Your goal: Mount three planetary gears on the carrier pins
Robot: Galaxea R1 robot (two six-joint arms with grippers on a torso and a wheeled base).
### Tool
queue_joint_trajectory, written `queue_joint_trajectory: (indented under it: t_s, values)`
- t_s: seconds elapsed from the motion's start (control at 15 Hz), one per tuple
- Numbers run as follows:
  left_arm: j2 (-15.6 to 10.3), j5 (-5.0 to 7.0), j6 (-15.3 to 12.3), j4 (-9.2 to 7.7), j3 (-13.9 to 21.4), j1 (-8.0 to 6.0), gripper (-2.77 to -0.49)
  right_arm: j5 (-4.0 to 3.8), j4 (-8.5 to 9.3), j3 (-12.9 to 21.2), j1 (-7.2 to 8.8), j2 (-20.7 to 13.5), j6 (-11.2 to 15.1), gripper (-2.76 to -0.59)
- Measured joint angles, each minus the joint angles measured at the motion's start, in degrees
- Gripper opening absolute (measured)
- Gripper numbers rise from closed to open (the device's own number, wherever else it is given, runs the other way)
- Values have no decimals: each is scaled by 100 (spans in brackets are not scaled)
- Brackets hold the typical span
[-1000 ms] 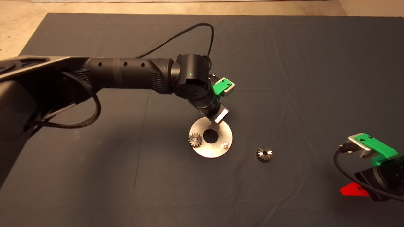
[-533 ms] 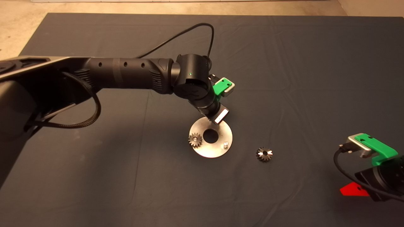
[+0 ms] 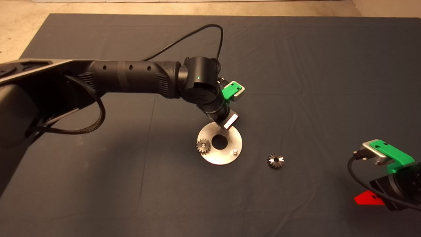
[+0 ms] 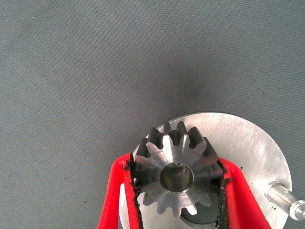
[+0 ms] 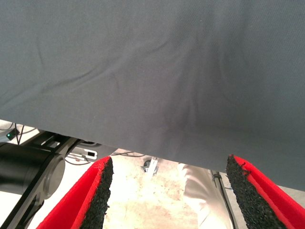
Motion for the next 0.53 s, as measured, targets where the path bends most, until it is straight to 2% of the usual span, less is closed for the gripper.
queue_joint_trajectory:
  t_s: [0.07, 0.13, 0.2, 0.33, 0.4, 0.53]
  values:
    - [35, 56, 7, 7, 0, 0, -269, 5, 0, 0, 0, 0, 2, -161]
    - [72, 107, 33, 29, -2, 2, -269, 59, 0, 0, 0, 0, 0, -161]
    - [121, 205, 92, 49, -2, 2, -269, 107, 0, 0, 0, 0, 0, -161]
    - [293, 486, 255, 88, -19, 6, -269, 110, 0, 0, 0, 0, 0, -161]
    - [366, 530, 292, 87, -39, 11, -269, 116, 0, 0, 2, 0, 0, -161]
    - [389, 524, 304, 93, -39, 20, -269, 112, 0, 0, 0, -12, 0, -161]
